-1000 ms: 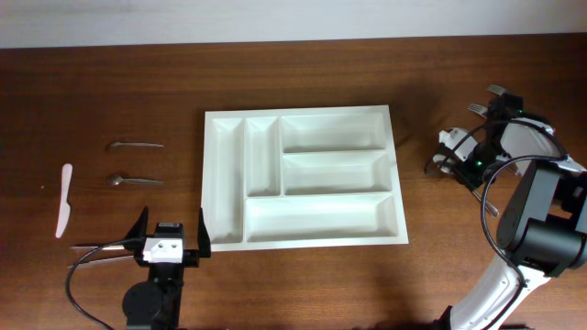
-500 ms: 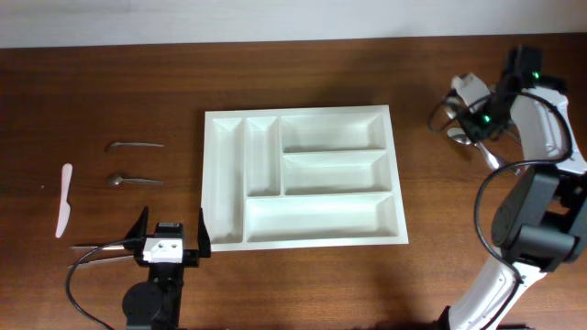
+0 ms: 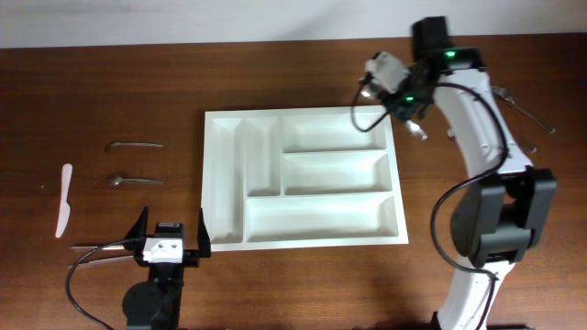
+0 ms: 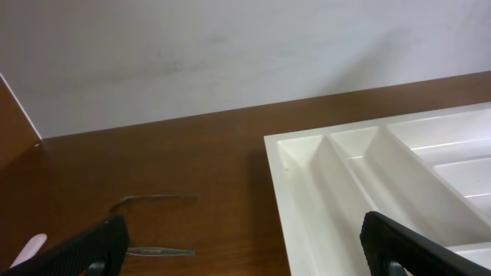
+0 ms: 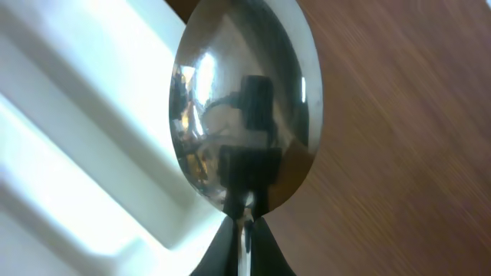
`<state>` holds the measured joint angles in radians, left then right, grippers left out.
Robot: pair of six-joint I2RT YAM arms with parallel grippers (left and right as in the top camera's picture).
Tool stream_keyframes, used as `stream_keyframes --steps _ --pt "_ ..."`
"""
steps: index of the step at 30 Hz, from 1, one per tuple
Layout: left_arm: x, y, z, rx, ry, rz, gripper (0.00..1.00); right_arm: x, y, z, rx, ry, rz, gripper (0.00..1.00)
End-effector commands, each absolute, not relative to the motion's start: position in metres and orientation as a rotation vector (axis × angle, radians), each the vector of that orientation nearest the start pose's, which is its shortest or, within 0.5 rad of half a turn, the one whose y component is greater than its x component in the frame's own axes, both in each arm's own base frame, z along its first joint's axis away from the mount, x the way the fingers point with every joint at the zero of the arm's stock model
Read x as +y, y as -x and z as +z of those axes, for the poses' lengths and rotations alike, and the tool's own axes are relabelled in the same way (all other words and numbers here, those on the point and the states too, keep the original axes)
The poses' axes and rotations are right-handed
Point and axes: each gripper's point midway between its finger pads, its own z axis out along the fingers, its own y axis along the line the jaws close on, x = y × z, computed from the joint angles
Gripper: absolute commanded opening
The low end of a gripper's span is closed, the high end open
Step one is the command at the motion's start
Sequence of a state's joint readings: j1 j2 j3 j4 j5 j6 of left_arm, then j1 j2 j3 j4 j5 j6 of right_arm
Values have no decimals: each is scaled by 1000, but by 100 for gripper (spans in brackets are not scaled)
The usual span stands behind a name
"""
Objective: Pack container
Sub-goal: 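Carry the spoon with the right gripper over the tray's top-right compartment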
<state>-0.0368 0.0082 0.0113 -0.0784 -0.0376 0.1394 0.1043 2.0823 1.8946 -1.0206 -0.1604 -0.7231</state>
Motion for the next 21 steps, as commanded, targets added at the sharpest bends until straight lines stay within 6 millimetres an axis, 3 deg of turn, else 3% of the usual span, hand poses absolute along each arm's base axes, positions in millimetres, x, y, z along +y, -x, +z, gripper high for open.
stream_keyframes --steps 1,4,7,11,15,21 --pt "1 -246 157 1647 -112 134 99 109 -486 162 2481 984 108 4" --pt "1 -246 157 1647 -112 134 99 129 -489 176 2502 832 162 4" --pt "1 -246 157 1647 -112 134 99 145 -496 192 2530 554 251 3" --pt "1 -246 157 1647 -112 134 99 148 -506 202 2577 -86 443 4" --pt "1 -246 157 1647 -112 133 99 149 -504 194 2562 -706 602 4" --pt "1 -246 157 1646 -114 131 99 148 -494 178 2482 -1225 653 4"
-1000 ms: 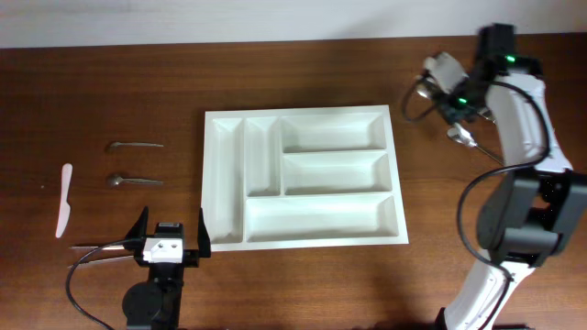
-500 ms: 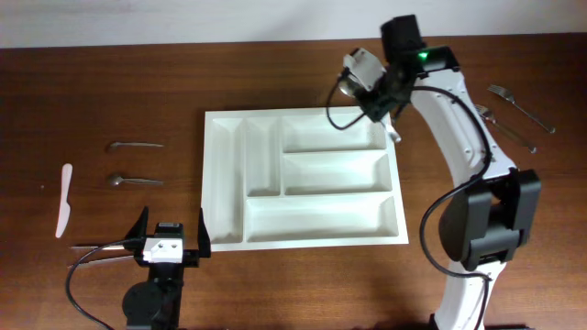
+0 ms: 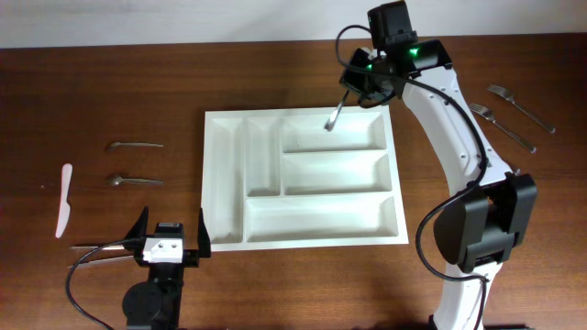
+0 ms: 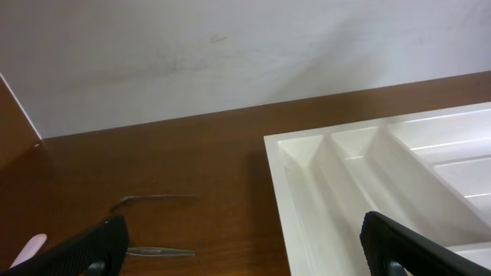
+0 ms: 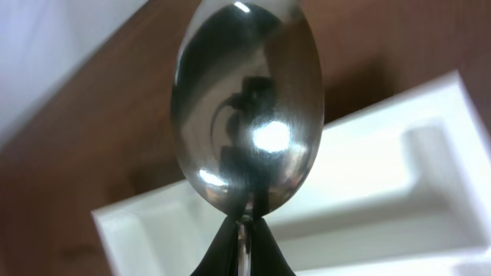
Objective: Pack container
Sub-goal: 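Carry the spoon with the right gripper over the tray's top-right compartment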
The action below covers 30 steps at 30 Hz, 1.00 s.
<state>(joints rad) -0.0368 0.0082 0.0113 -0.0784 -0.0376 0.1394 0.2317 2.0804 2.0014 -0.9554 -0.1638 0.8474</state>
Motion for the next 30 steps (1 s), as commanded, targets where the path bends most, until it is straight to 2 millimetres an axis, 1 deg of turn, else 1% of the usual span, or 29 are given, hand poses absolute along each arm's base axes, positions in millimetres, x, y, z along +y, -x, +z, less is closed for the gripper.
stream_keyframes --steps 1,4,6,8,10,12,15,18,20,25,30 --pt "1 -246 157 1646 -114 131 99 144 -493 174 2444 -1332 632 4" --pt "1 -246 157 1646 -114 131 99 129 -485 161 2308 -1634 542 4" --pt "1 -246 157 1646 -114 131 99 126 -480 151 2238 -1786 529 4" --pt "1 -246 157 1646 -114 131 99 127 -475 142 2200 -1879 515 4" --pt "1 -246 157 1646 -114 131 99 131 -470 134 2181 -1933 503 4" --pt "1 -246 157 1646 -114 131 99 139 -468 131 2180 -1941 510 4" --pt "1 -246 157 1646 -114 131 99 159 -468 131 2182 -1928 546 4" --pt "1 -246 157 1646 -114 131 99 171 -464 126 2138 -1953 509 4" --pt "1 -246 157 1646 -114 131 99 170 -464 120 2112 -1923 445 4" --pt "1 -246 157 1646 -114 131 99 168 -463 110 2108 -1919 388 4" --pt "1 -246 157 1646 -114 131 99 160 -461 93 2057 -2022 331 4"
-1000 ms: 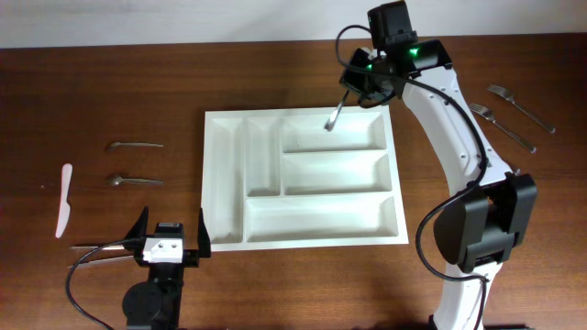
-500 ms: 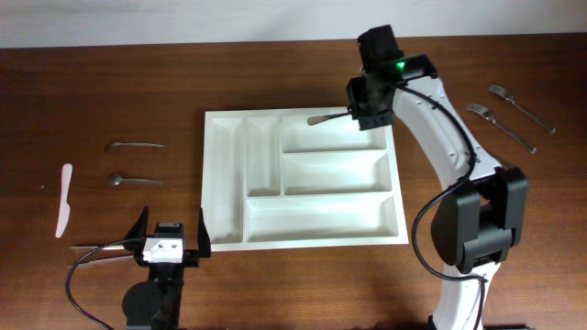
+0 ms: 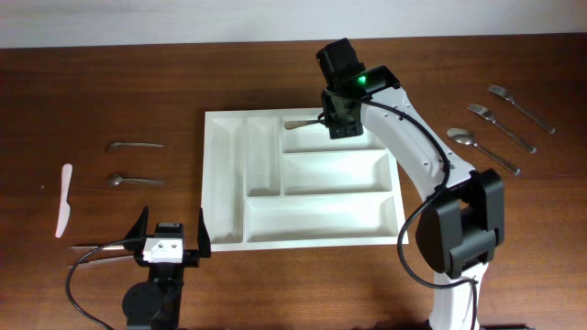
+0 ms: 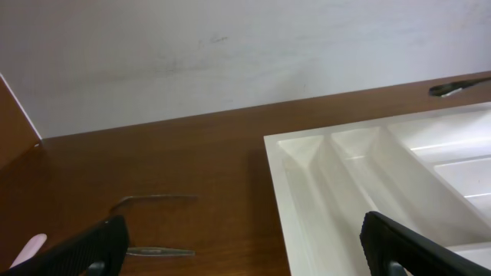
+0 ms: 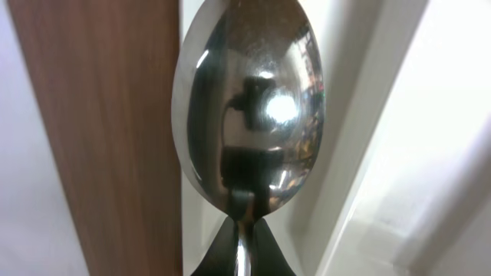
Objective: Pack container
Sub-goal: 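Carry the spoon with the right gripper over the tray's top-right compartment, then lower the spoon into the compartment and open the right gripper, then move the right gripper back over the second silver spoon on the right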
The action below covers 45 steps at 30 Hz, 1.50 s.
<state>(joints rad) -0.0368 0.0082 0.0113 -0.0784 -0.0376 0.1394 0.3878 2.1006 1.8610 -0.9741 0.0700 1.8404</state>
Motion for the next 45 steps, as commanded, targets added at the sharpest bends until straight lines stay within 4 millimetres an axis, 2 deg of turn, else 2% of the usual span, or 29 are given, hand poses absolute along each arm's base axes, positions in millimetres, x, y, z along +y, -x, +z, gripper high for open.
stream_keyframes --steps 1,12,14,16,21,25,28,31,35,39,41,42,43,45 --pt "1 -246 157 1647 -114 131 99 159 -461 88 2057 -2026 316 4" --pt "1 -246 157 1647 -114 132 99 158 -459 59 2081 -2041 236 4" --pt "1 -246 157 1647 -114 132 99 157 -459 57 2083 -2042 229 9" --pt "1 -246 157 1647 -114 132 99 155 -460 57 2073 -2037 224 19" --pt "1 -246 157 1646 -114 132 99 149 -466 58 2049 -2043 232 23" --pt "1 -246 157 1646 -114 132 99 139 -471 60 2104 -1985 236 27" --pt "1 -246 157 1647 -114 132 99 122 -484 77 2174 -1856 260 35" --pt "1 -246 157 1647 -114 132 99 96 -499 106 2175 -1745 286 49" --pt "1 -246 157 1647 -114 132 99 43 -520 163 2115 -1602 323 63" --pt "1 -246 157 1647 -114 132 99 -16 -530 220 2103 -1368 286 71" --pt "1 -246 157 1647 -114 132 99 -46 -531 247 2188 -1063 163 81" --pt "1 -246 157 1647 -114 132 99 -54 -530 253 2237 -920 104 88" --pt "1 -246 157 1647 -114 132 99 -63 -527 258 2313 -691 14 90" --pt "1 -246 157 1647 -114 132 99 -73 -514 255 2449 -280 -138 99"
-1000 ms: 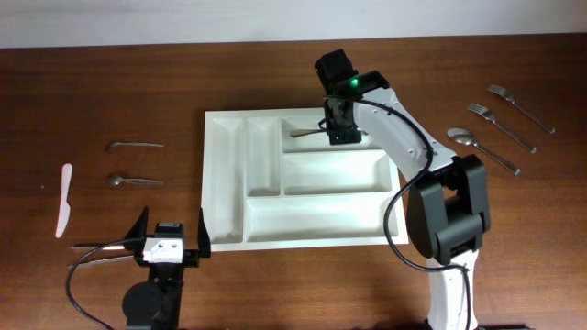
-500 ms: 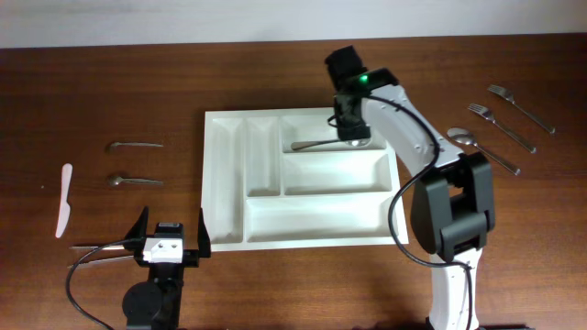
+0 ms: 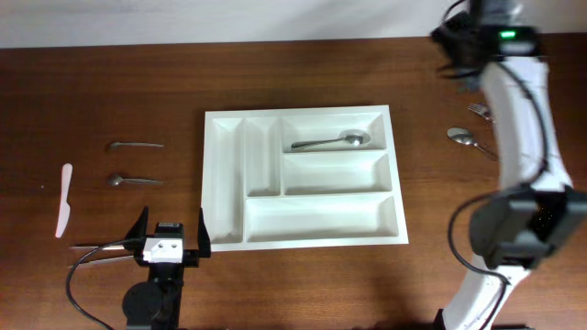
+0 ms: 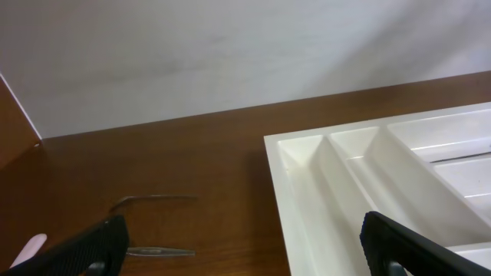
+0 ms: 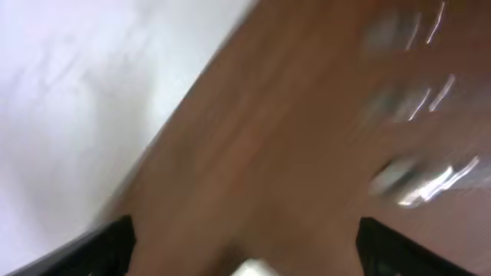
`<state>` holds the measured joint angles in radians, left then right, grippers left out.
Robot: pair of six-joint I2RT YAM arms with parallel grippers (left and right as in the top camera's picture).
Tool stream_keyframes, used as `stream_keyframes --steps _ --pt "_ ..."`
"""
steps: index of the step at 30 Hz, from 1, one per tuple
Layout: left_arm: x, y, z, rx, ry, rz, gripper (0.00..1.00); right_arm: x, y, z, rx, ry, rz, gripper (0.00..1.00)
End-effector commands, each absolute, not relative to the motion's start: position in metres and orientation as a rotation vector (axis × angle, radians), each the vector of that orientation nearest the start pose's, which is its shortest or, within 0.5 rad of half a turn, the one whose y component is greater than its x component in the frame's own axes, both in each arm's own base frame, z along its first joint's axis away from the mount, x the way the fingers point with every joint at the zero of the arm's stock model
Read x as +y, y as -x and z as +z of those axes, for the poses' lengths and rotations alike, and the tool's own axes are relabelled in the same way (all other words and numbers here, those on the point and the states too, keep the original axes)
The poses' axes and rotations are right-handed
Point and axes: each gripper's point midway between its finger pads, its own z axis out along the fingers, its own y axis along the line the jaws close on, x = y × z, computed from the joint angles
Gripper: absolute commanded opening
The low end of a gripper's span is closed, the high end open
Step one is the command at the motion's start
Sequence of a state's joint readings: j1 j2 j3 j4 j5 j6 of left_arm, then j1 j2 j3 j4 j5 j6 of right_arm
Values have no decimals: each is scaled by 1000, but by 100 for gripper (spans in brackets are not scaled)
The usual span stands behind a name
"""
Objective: Pack container
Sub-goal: 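Move the right gripper back over the second silver spoon on the right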
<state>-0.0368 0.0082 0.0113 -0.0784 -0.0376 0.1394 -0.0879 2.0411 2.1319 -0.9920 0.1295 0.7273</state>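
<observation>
The white cutlery tray (image 3: 229,183) lies mid-table, and its near-left corner shows in the left wrist view (image 4: 368,176). One steel spoon (image 3: 330,141) rests in the tray's top right compartment, free of any gripper. My right gripper (image 3: 456,53) is up at the far right of the table, well away from the tray. Its view is blurred, but the right gripper (image 5: 245,257) is open and empty. My left gripper (image 3: 170,231) sits open near the front edge, left of the tray, with nothing between the fingers (image 4: 92,245).
On the right lie another spoon (image 3: 461,137) and a fork (image 3: 475,111), partly hidden by the arm. On the left lie two small spoons (image 3: 134,145) (image 3: 133,181) and a white knife (image 3: 64,199). A thin utensil (image 3: 99,246) lies beside the left gripper.
The right gripper, then shut on the spoon over the tray's top compartment, has let go. The spoon now lies in that compartment, and the gripper is open at the far right. The left arm is unchanged.
The right gripper held a spoon just off the tray's right rim. Then it held it over the top right compartment, then lower and further left inside it. Now the spoon lies there and the gripper is away. The left gripper stayed open and still throughout.
</observation>
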Motion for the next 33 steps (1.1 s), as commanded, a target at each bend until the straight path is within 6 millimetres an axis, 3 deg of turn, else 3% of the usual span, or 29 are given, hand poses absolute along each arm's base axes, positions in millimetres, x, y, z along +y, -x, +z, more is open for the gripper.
stream_keyframes --steps 1,4,8,11,14,16,22,27,33 --pt "1 -246 157 1647 -114 132 99 -80 -503 247 2525 -86 -217 99" --pt "1 -246 157 1647 -114 132 99 -97 -468 221 2706 249 -305 99" --pt "1 -246 157 1647 -114 132 99 -124 -435 193 2869 359 -292 99" --pt "1 -246 157 1647 -114 132 99 -133 -427 176 2892 438 -168 99" --pt "1 -246 157 1647 -112 134 99 -128 -421 158 2842 600 54 99" --pt "1 -246 157 1647 -112 135 99 -132 -418 147 2840 603 108 99" --pt "1 -246 157 1647 -112 134 99 -136 -407 110 2887 584 149 99" --pt "1 -246 157 1647 -111 135 99 -135 -390 72 2932 695 151 98" --pt "1 -246 157 1647 -112 135 99 -150 -388 61 2951 762 34 100"
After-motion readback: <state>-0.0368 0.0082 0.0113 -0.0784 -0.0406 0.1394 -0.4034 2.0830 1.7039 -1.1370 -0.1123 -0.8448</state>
